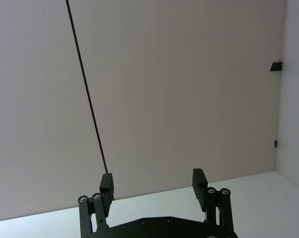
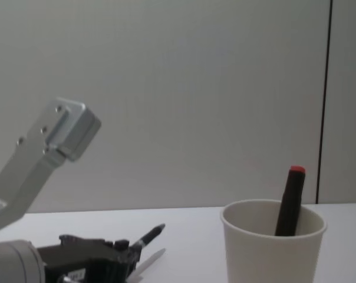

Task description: Place the pen into the pen holder.

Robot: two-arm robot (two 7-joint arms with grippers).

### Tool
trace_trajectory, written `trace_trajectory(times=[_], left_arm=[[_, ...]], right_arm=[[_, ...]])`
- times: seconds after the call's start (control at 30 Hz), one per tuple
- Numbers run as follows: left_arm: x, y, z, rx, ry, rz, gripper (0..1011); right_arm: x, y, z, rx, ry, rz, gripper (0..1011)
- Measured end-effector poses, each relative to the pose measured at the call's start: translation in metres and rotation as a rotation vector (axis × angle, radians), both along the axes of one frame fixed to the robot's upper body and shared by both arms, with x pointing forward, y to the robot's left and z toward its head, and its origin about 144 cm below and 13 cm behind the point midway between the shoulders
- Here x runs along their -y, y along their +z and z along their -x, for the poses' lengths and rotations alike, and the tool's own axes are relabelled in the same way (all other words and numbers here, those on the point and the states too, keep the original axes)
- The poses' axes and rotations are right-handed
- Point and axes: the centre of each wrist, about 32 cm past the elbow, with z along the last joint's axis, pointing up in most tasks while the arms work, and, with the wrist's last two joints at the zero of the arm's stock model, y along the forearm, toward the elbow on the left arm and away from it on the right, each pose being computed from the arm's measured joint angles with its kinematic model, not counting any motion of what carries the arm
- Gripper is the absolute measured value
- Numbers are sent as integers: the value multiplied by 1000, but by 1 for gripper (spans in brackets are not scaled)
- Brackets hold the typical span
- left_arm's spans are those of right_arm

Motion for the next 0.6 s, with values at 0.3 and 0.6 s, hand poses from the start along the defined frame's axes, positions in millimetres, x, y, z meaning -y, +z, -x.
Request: trace_trajectory(times=[0.3,0.6], left_arm=[[-2,10,-2,44,-9,14,151],[-5,19,-3,107,-23,79,151]], right_arm=[[0,0,0,0,0,0,1001],[0,0,0,0,0,0,1001]])
